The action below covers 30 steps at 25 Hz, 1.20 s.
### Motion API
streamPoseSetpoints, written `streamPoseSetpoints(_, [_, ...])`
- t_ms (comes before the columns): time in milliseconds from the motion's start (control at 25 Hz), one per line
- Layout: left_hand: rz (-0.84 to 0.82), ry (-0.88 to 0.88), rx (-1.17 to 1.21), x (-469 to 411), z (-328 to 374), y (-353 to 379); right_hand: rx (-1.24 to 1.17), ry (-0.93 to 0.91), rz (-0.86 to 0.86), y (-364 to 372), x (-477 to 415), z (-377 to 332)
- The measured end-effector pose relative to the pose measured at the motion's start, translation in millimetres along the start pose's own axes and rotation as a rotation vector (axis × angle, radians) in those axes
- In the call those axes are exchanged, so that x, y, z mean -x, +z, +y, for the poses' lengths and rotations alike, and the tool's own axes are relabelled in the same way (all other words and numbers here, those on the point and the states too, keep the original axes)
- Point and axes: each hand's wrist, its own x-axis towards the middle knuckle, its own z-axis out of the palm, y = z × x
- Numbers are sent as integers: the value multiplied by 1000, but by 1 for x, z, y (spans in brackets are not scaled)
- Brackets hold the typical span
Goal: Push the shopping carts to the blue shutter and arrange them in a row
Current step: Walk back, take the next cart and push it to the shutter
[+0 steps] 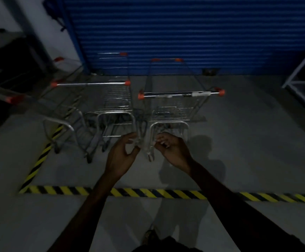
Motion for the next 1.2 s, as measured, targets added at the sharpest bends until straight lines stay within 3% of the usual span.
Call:
streamPoseSetpoints(240, [237,-148,-81,81,11,-44,6,-151,-286,34,13,-32])
streamPoseSetpoints(640, [580,-306,-237,206,19,-123,16,-359,-605,127,62,-108])
streamPoseSetpoints(840, [798,-372,-366,275,17,-185,-10,-514,-712,193,99,-164])
streamPoseSetpoints(1040, [894,-480,-674,355,21,-250,-13,-700,-795,263,156,-230])
streamPoseSetpoints(1200, [1027,-579,-768,414,32,-291,-65,-845,-856,307,205,-281])
